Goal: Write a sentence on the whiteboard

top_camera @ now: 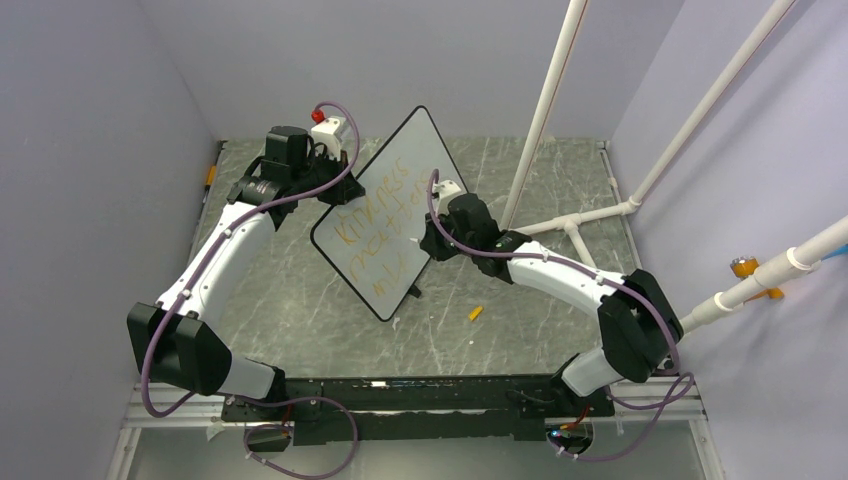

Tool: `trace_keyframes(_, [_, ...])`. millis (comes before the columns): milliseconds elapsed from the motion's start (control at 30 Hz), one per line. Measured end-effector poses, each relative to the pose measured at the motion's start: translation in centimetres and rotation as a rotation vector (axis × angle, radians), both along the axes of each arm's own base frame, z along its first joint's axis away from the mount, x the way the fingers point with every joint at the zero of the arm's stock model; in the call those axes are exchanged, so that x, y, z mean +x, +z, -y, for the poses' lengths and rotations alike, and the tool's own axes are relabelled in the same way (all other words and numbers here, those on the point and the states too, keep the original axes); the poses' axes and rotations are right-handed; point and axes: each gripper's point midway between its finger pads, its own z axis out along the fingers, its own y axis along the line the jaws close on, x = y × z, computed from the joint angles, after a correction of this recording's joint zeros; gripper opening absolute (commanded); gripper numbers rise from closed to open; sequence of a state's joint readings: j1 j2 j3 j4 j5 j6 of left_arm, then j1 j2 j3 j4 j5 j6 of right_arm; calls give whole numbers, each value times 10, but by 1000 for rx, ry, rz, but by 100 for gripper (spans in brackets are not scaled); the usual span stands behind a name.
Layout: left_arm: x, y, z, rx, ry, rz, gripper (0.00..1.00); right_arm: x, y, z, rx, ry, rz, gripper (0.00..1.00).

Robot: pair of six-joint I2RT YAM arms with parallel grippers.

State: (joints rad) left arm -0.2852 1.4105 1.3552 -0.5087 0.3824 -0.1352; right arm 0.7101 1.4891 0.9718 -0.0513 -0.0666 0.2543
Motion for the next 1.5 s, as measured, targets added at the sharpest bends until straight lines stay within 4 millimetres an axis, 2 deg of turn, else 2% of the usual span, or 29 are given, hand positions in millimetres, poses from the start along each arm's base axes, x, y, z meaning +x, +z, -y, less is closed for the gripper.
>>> trace_keyframes(900, [0,0,-1,4,4,1,0,-8,-2,-7,22,69,-27,0])
trace_keyframes(1267, [0,-1,-1,6,4,0,0,-25,-16,-8,4,108,-61,0])
trace_keyframes(1500, [0,-1,0,6,2,0,0,-25,-18,-7,-6,103,-62,0])
